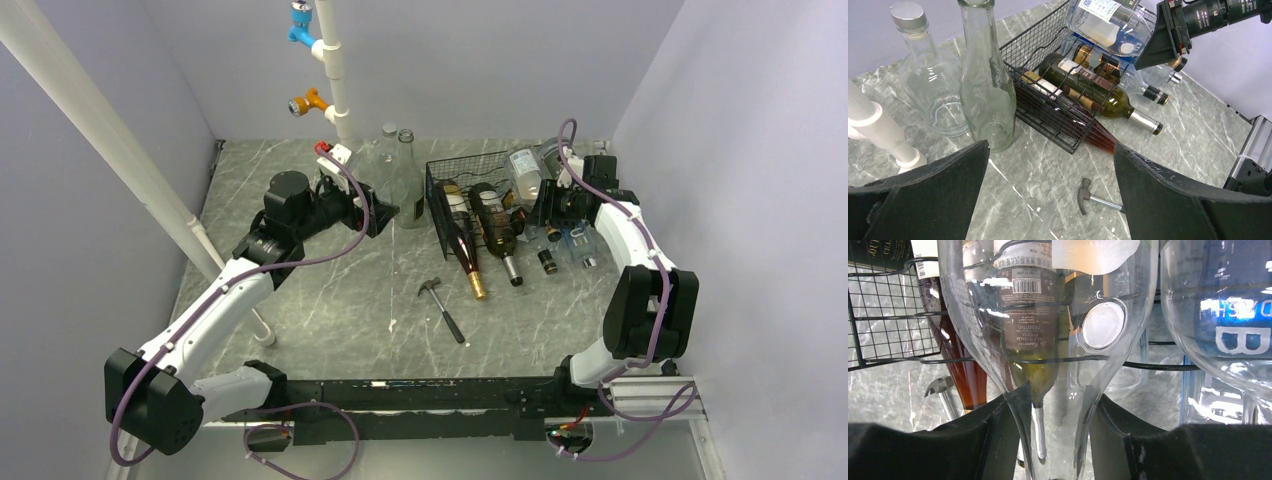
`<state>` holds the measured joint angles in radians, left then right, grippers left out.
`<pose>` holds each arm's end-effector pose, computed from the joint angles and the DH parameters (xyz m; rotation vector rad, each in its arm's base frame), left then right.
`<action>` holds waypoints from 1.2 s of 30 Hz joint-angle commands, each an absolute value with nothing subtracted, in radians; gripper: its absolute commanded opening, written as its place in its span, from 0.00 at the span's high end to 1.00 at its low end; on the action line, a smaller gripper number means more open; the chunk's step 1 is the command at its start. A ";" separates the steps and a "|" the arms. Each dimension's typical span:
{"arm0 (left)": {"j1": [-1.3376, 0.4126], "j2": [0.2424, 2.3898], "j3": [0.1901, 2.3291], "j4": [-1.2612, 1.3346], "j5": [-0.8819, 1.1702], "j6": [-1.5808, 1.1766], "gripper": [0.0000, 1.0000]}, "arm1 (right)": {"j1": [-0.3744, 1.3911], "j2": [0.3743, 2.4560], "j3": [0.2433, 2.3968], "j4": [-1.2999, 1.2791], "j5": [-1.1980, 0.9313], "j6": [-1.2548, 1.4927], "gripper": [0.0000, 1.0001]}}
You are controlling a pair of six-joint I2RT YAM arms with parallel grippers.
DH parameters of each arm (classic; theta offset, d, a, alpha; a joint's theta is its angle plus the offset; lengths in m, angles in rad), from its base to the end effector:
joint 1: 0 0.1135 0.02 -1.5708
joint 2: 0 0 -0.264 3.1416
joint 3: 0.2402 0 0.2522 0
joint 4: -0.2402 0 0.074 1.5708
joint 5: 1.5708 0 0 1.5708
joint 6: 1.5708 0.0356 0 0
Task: Take the wine bottle off the wine rack
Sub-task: Pick up the wine bottle from the wine rack.
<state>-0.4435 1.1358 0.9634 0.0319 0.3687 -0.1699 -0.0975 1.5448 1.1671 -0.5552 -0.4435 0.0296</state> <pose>0.2352 -0.1260 0.3550 0.5165 1.6854 -0.7656 0.3261 -0.0165 0.2576 -0.0264 2.4499 0.5232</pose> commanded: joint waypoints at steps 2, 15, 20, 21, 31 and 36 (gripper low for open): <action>-0.440 1.103 0.980 0.057 0.371 -0.164 0.00 | -0.092 1.517 1.181 -0.522 -0.476 0.037 0.88; -0.440 1.103 0.980 0.056 0.370 -0.163 0.00 | -0.094 1.513 1.212 -0.559 -0.511 0.012 0.74; -0.440 1.101 0.980 0.056 0.370 -0.162 0.01 | -0.094 1.528 1.214 -0.569 -0.494 0.009 0.53; -0.440 1.101 0.980 0.057 0.370 -0.162 0.00 | -0.094 1.531 1.217 -0.574 -0.491 0.009 0.51; -0.439 1.102 0.979 0.057 0.371 -0.163 0.00 | -0.095 1.534 1.230 -0.593 -0.490 -0.033 0.36; -0.440 1.101 0.980 0.057 0.371 -0.162 0.00 | -0.095 1.524 1.233 -0.618 -0.476 -0.072 0.36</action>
